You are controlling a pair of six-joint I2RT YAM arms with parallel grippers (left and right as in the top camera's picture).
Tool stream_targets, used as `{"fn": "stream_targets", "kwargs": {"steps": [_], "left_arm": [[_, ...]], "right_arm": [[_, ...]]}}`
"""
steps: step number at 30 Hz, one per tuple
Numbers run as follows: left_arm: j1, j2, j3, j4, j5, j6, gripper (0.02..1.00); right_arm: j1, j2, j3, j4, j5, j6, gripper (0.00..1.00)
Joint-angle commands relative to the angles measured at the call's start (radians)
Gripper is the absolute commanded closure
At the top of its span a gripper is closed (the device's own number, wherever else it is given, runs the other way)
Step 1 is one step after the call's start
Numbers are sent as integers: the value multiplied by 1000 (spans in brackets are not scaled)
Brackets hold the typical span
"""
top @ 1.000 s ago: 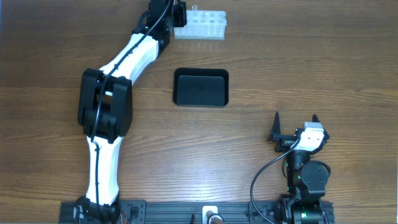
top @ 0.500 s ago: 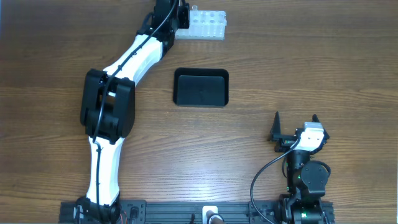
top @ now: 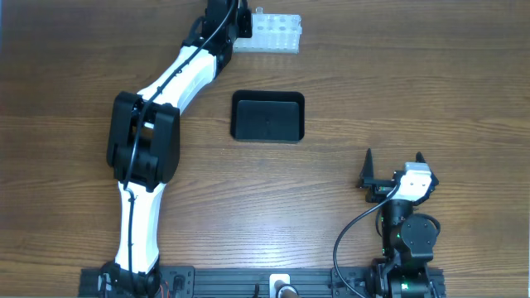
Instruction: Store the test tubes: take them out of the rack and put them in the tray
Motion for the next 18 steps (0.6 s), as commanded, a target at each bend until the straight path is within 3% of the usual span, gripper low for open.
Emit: {"fn": "stream_targets", "kwargs": {"steps": [1,18], "left_arm": [[0,16,24,0,0,-10,750],[-4,16,24,-1,-1,-6,866]], "right_arm": [[-6,-10,-6,-5,-4,3,9],[-6,-10,-6,-5,-4,3,9]]}}
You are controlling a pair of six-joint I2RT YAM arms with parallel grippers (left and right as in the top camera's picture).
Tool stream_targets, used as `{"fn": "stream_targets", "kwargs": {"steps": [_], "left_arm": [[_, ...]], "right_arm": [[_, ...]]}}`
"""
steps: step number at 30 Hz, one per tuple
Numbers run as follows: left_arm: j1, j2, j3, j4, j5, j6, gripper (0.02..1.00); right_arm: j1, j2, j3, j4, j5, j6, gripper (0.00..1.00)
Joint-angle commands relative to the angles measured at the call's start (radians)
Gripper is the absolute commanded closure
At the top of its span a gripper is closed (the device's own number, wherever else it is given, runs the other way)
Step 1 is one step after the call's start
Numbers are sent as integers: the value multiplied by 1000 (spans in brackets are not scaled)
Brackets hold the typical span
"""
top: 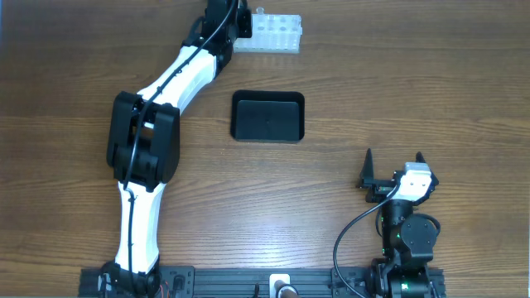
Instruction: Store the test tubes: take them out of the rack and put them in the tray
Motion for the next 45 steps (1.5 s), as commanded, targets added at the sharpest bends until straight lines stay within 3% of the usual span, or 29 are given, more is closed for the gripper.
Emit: {"fn": "stream_targets", "kwargs": {"steps": [1,16,25,31,39,45], "left_arm": [[-4,16,24,0,-1,-6,864],[-22,-37,24,1,-31,56,855],[-49,-309,24,-10,-71,105,849],[-64,-516,24,-180,-82,147,862],[-108,-600,17,-628,-110,-55,904],[-164,-585,-162,-691,-113,-227,886]], "right_arm": [[-6,-10,-6,-5,-4,3,9],[-6,-10,-6,-5,-4,3,9],[-6,-10,-6,-5,-4,3,9],[-6,-10,-6,-5,-4,3,7],[-6,-10,-6,-5,-4,3,9],[-6,-10,-6,-5,-4,3,7]]}}
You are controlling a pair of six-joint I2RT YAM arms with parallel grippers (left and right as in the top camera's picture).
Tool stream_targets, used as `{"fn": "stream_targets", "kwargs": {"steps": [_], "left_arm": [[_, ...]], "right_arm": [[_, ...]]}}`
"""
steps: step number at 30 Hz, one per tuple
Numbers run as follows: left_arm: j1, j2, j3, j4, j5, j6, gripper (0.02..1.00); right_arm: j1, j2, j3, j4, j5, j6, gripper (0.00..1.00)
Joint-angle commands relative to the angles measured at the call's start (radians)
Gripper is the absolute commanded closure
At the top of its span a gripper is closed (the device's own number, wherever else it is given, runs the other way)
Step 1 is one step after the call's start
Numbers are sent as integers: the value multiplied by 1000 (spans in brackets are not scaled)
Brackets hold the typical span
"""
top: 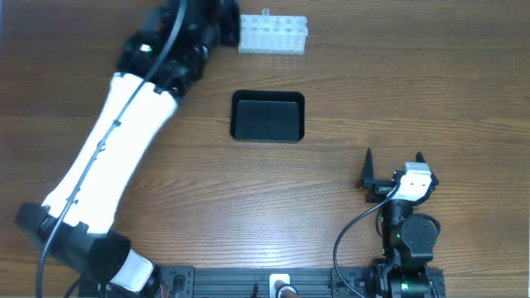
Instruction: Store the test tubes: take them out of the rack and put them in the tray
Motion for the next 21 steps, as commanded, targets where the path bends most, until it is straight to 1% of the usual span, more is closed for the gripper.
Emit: {"fn": "stream_targets", "kwargs": {"steps": [1,4,7,9,21], "left_arm": [[-42,39,-163,19,-14,-174,882],[-55,58,-273,94,-6,-221,866],[-56,86,-332,141,30,-229,871],[-58,113,-335,141,43,-229,873],[-82,231,-335,139,42,-228,869]], "right_arm": [[-6,-10,-6,-5,-4,3,7],[-6,-10,-6,-5,-4,3,9],[-6,-10,-6,-5,-4,3,9],[-6,-10,-6,-5,-4,3,9],[-6,-10,-6,-5,-4,3,7]]}}
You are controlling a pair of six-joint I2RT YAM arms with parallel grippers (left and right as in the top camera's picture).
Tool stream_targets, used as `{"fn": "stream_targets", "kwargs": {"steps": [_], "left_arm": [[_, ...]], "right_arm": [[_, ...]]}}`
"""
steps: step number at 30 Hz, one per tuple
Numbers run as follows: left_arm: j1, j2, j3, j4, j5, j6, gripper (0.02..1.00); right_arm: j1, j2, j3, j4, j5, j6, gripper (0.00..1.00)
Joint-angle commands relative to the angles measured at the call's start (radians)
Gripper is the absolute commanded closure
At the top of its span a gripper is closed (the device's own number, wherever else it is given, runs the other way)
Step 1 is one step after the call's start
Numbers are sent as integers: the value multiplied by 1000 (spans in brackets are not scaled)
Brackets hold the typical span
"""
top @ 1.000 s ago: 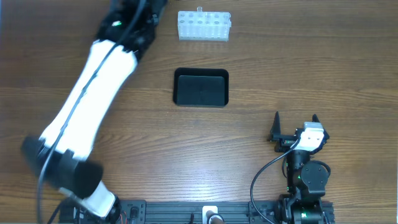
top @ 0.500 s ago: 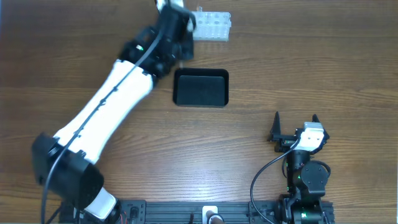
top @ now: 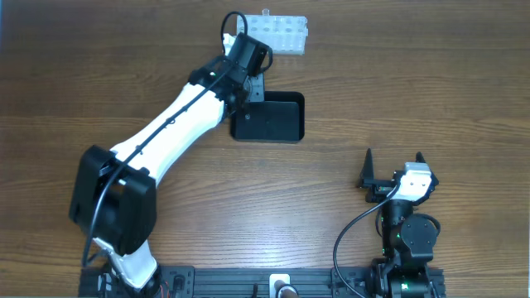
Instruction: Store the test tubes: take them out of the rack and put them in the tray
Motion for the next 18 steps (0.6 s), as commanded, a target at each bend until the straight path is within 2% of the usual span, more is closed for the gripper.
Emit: {"fn": "stream_targets", "kwargs": {"steps": [1,10,18], "left_arm": [[-11,55,-2,2,11,-14,869],[-13,100,-2,-27,10,-14,862],[-13,132,-2,-27,6,-14,807]], "right_arm": [[-6,-10,-6,-5,-4,3,7],[-6,-10,-6,-5,-4,3,9],[-6,-10,-6,-5,-4,3,9]]}}
